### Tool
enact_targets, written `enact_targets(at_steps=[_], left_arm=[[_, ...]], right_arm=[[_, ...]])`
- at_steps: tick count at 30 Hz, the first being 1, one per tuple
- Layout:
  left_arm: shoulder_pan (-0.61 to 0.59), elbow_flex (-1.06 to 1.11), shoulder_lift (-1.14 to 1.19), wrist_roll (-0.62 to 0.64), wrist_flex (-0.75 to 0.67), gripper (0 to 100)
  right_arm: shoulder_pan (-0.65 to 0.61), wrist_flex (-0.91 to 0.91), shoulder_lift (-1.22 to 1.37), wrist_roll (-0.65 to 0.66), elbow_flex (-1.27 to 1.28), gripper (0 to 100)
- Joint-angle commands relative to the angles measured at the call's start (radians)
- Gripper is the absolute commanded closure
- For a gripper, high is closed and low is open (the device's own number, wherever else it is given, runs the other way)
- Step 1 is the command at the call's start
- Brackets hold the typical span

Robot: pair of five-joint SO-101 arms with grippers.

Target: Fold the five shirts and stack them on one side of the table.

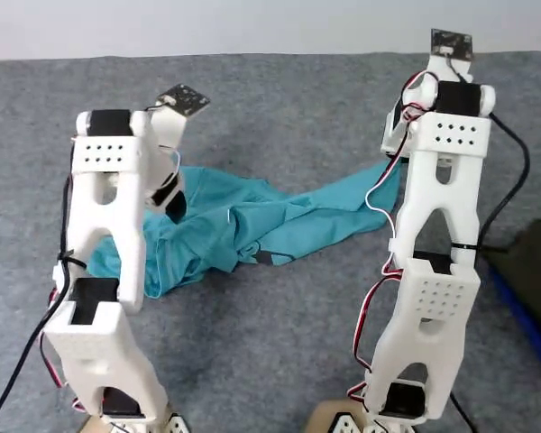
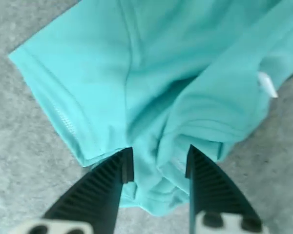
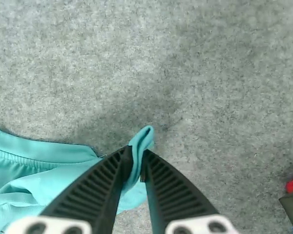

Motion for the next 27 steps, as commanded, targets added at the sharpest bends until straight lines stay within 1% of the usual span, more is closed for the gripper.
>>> enact_targets(at_steps=[1, 5, 7, 12, 17, 23, 27], left_arm=[[0.069, 0.061, -0.11, 0.009, 0.032, 82], [0.16, 0.211, -0.173, 0.026, 0.018, 82], [0.178, 0.265, -0.183, 0.041, -0.026, 82], [0.192, 0.341, -0.181, 0.055, -0.147, 82], [0.224, 0.4, -0.181, 0.055, -0.207, 82], [0.23, 0.47, -0.181, 0.074, -0.321, 82], [0.229, 0.498, -0.181, 0.075, -0.347, 82]], right_arm=[[-0.002, 0.042, -0.079, 0.011, -0.046, 99.0], [-0.002, 0.042, -0.076, 0.011, -0.046, 99.0], [-0.002, 0.042, -0.074, 0.011, -0.046, 99.0], [-0.004, 0.042, -0.074, 0.011, -0.046, 99.0], [-0.005, 0.042, -0.074, 0.011, -0.046, 99.0], [-0.007, 0.042, -0.074, 0.011, -0.046, 99.0], [-0.004, 0.042, -0.076, 0.011, -0.046, 99.0]])
